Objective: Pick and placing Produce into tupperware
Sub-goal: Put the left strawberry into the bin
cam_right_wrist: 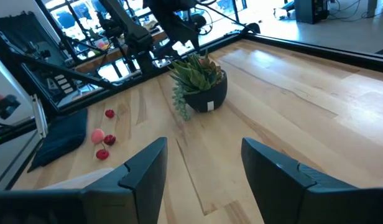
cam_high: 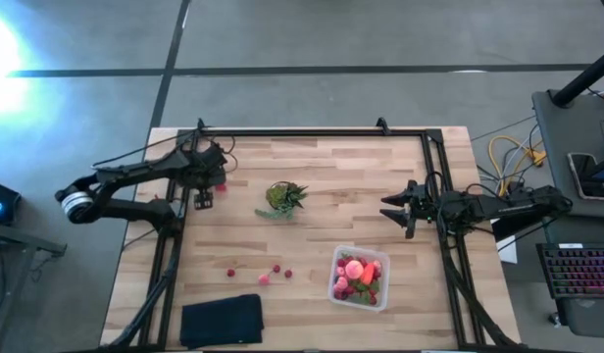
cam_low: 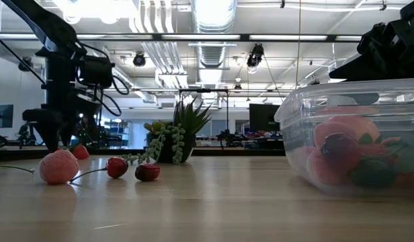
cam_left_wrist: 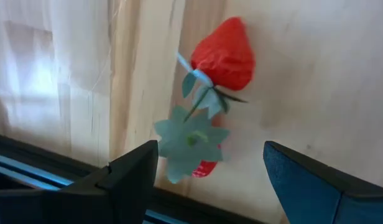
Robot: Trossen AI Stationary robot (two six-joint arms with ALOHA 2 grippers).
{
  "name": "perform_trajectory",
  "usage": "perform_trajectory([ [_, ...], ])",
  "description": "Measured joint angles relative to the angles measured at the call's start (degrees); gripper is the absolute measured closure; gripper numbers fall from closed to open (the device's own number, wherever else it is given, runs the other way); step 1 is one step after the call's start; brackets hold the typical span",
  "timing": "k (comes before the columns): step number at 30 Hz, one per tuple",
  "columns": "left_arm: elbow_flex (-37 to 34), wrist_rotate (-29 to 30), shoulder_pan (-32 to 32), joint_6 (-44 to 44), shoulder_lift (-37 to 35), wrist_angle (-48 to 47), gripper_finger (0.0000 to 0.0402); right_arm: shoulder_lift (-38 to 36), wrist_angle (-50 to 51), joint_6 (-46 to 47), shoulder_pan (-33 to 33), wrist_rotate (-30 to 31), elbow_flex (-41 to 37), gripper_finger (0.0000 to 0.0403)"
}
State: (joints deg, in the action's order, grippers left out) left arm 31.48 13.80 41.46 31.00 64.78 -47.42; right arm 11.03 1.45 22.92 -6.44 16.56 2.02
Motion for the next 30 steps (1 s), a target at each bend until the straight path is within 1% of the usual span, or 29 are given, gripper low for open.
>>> perform_trajectory([
  [5,-0.01,0.01,3.73,1.57,0.27,1.08,0.0125,0.0,0.0,-0.01,0.0,0.0,0.0,0.0204],
  [10,-0.04,-1.9,7.64,2.38,1.19,1.42,0.0133,0.0,0.0,-0.01,-0.01,0.0,0.0,0.0204],
  [13,-0.04,-2.57,8.64,2.73,2.65,2.68,0.0155,0.02,0.0,0.0,-0.02,-0.01,0.0,0.0204],
  [19,-0.07,-2.92,8.84,3.89,6.51,3.94,0.0219,0.0,0.0,-0.02,-0.02,0.0,0.0,0.0204],
  [24,0.08,-3.02,8.82,4.07,7.42,4.12,0.0269,0.0,0.0,0.0,0.0,0.0,0.0,0.0204],
  [27,0.06,-2.92,8.82,4.87,7.04,4.29,0.0284,0.01,0.0,-0.01,-0.01,-0.01,0.0,0.0204],
  [30,-0.11,-2.81,8.84,5.4,6.35,4.83,0.0286,0.0,0.0,0.0,-0.02,0.0,0.0,0.0204],
])
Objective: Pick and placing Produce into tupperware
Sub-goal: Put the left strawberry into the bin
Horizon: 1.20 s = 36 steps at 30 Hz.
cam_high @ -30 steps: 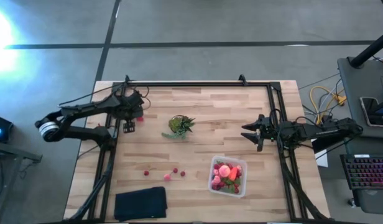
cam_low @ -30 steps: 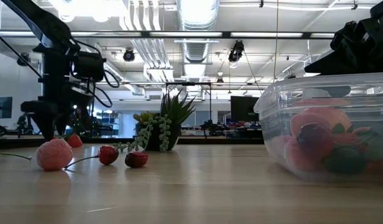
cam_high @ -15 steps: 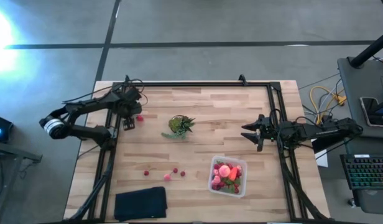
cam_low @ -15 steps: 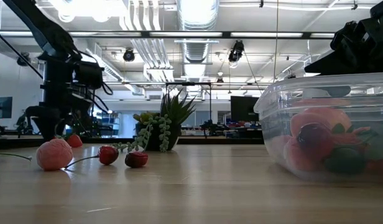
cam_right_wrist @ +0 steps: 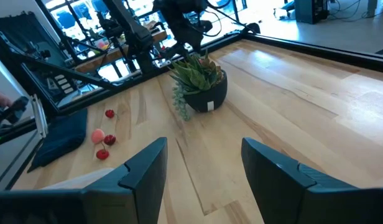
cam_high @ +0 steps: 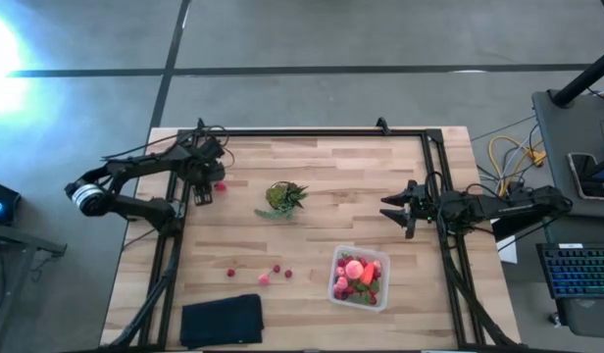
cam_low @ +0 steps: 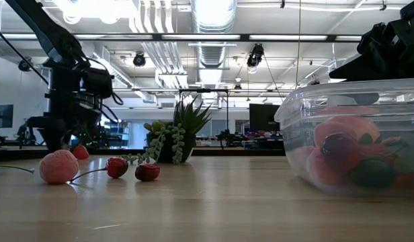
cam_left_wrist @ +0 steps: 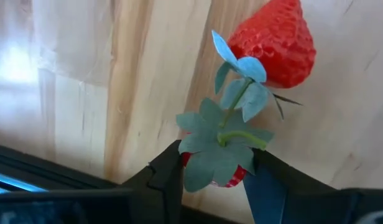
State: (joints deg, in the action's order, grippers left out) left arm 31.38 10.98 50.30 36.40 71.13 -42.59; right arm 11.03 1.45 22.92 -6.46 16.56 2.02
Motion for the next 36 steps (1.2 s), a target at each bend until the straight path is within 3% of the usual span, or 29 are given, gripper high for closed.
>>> perform_trajectory([
  [7,2.75,-0.17,0.0,-2.33,-2.02,-4.36,0.0281,0.01,0.0,-0.02,0.01,0.0,0.0,0.0204],
  [10,5.59,-2.89,-0.05,-5.58,-4.27,-7.85,0.0281,0.0,0.0,0.0,0.01,-0.01,0.0,0.0204],
  [16,15.5,-21.32,-1.07,-20.47,-10.14,-12.63,0.0281,0.02,0.0,0.0,0.02,-0.02,0.0,0.0204],
  [19,20.66,-31.96,-2.77,-29.6,-13.03,-9.19,0.0281,0.01,0.0,-0.01,0.01,-0.01,0.0,0.0204],
  [22,24.65,-36.72,-6.83,-37.31,-15.31,-3.4,0.0281,0.02,0.0,-0.02,0.02,0.0,0.0,0.0204],
  [28,29.31,-37.06,-24.81,-44.4,-13.62,10.12,0.0281,0.0,0.0,0.0,0.02,-0.01,0.0,0.0204],
  [32,30.67,-27.08,-38.67,-42.66,-6.48,15.64,0.0281,0.0,0.0,0.0,0.02,0.0,0.0,0.0204],
  [36,33.05,-21.07,-45.47,-38.72,3.91,15.8,0.0281,0.02,0.0,0.0,0.01,0.0,0.0,0.0204],
])
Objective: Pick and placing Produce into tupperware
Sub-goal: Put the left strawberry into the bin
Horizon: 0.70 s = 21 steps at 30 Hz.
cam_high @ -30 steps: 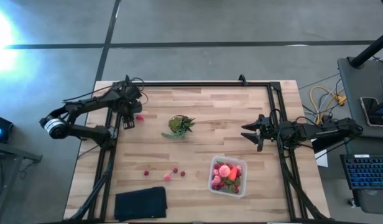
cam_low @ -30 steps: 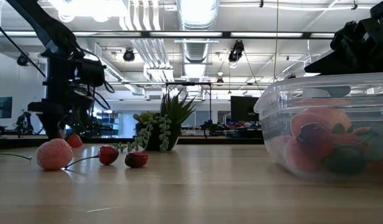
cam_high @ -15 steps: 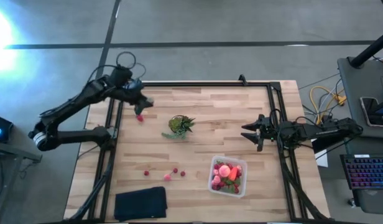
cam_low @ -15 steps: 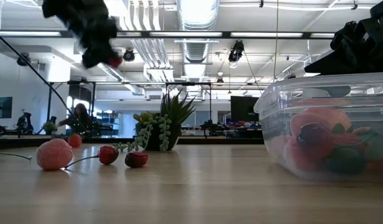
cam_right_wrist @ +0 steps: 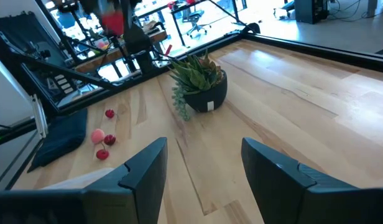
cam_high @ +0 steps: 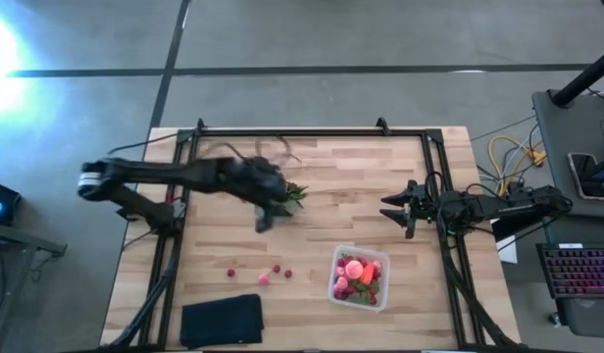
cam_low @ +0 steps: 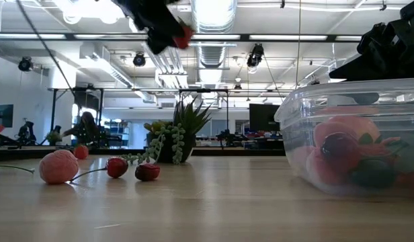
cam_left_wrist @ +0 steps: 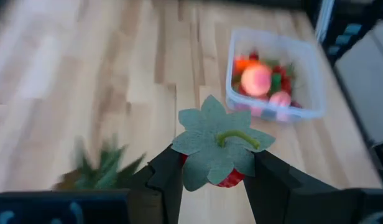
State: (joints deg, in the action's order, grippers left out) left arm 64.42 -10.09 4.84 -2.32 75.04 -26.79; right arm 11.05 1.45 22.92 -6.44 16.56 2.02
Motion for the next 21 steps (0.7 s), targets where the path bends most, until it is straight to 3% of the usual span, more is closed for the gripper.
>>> perform_trajectory([
  [8,8.59,-0.71,-6.51,-0.05,18.21,11.81,0.0281,0.0,0.0,0.0,-0.01,-0.01,0.0,0.0204],
  [14,19.96,-1.12,-12.3,2.71,30.43,11.21,0.0281,-0.02,0.0,-0.02,-0.01,-0.02,0.0,0.0204],
  [21,28.68,-4.49,-14.68,1.09,39.68,11.17,0.0281,-0.02,0.0,-0.02,0.01,-0.02,0.0,0.0204],
])
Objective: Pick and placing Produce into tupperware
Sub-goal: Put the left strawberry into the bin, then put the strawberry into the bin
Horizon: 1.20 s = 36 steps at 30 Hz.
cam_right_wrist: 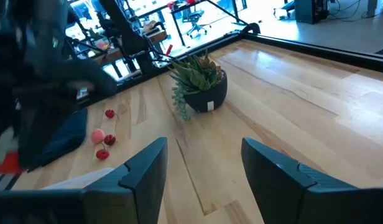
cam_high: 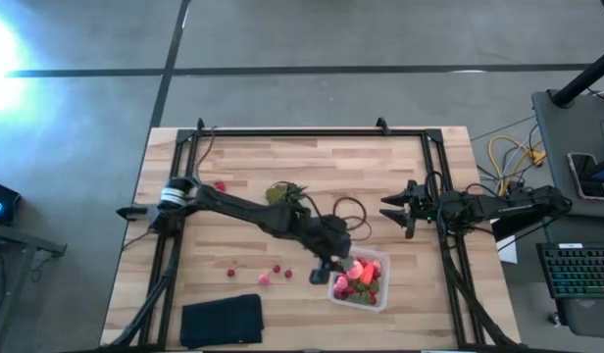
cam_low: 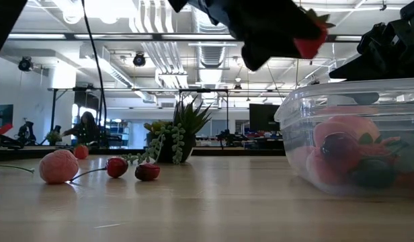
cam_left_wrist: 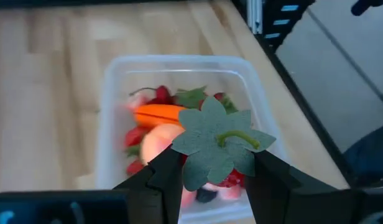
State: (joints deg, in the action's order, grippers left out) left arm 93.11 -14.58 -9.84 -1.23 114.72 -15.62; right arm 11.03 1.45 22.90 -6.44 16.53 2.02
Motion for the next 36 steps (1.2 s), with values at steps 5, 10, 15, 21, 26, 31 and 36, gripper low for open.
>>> perform_trajectory([
  [5,1.92,-4.2,-1.44,-4.81,4.25,0.12,0.0281,0.02,0.0,0.0,-0.01,0.01,0.0,0.0204],
  [10,1.85,-3.79,-2.49,-7.44,5.37,1.32,0.0251,0.02,0.0,0.0,0.0,0.02,0.0,0.0204],
  [15,1.82,-2.28,-2.87,-8.91,5.3,3.88,0.0171,0.04,0.0,0.01,-0.02,0.02,0.0,0.0204],
  [21,1.69,2.46,-2.44,-8.16,3.82,-0.42,0.0095,0.02,0.0,0.02,0.0,0.02,0.0,0.0204],
  [26,1.39,18.27,0.51,-1.38,-5.26,-18.27,0.0096,0.04,0.0,0.02,0.0,0.0,0.0,0.0204],
  [31,-2.75,27.5,6.59,-4.34,-16.77,-36.86,0.0125,0.02,0.0,0.02,-0.02,0.0,0.0,0.0204],
  [36,-13.71,28.29,16.74,-10.26,-27.86,-46.38,0.0144,0.02,0.0,0.02,-0.02,0.0,0.0,0.0204],
])
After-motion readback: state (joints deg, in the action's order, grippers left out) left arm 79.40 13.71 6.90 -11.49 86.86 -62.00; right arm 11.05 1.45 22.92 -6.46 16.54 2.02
